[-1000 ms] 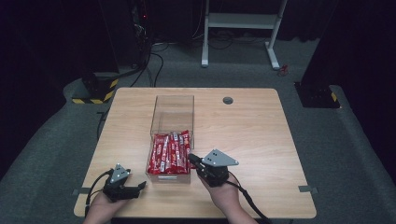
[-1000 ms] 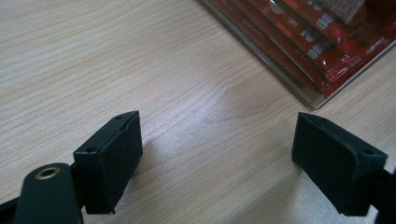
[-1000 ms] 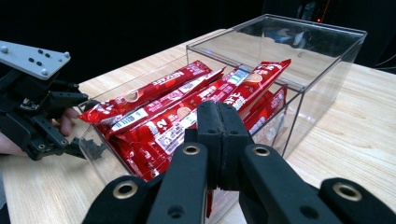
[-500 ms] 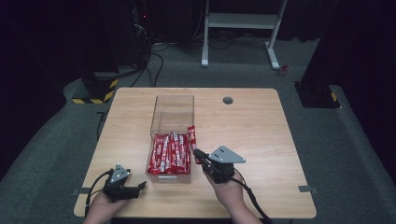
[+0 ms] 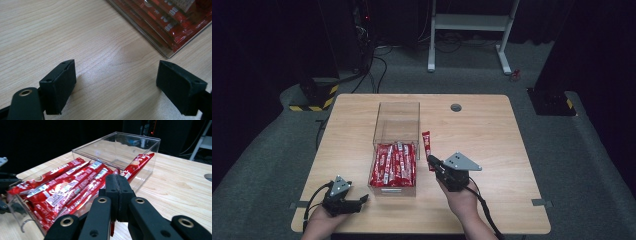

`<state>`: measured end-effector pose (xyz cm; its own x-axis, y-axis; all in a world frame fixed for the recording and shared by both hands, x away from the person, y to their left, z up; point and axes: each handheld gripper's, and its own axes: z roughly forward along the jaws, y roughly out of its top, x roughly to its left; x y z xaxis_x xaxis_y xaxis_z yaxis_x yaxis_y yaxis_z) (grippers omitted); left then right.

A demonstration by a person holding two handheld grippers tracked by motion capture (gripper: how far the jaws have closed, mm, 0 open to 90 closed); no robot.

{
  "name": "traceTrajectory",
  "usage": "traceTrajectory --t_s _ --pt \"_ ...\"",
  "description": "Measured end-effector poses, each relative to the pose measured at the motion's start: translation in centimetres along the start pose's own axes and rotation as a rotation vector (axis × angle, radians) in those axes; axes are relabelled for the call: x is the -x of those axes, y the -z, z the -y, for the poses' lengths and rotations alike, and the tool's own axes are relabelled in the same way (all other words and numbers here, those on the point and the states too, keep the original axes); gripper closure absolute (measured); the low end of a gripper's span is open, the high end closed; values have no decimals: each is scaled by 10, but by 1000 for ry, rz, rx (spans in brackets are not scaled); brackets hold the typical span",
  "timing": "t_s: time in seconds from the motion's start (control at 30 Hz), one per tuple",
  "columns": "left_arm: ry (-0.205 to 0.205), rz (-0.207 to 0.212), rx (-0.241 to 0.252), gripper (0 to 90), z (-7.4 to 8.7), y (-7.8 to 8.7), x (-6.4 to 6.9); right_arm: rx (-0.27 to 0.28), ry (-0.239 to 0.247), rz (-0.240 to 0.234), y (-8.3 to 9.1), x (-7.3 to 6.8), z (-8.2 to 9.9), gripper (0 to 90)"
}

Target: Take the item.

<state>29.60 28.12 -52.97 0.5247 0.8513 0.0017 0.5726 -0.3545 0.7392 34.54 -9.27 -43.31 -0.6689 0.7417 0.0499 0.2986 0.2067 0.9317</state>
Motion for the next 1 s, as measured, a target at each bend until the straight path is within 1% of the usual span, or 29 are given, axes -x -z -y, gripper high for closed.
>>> traceTrajectory --t_s 0.3,0.5,0.7,0.8,0.83,1.0 --pt "0 0 0 166 0 0 0 -14 -9 21 -3 7 5 900" --pt "2 0 0 166 0 0 0 -32 -14 36 -8 13 10 900" --pt "0 0 0 166 0 0 0 -53 -19 48 -12 15 15 900" --pt "3 0 1 166 0 0 0 -70 -27 50 -16 17 18 900" --pt "2 0 1 166 0 0 0 -75 -21 51 -17 17 19 900" --pt "3 0 1 165 0 0 0 -99 -27 60 -23 20 26 900"
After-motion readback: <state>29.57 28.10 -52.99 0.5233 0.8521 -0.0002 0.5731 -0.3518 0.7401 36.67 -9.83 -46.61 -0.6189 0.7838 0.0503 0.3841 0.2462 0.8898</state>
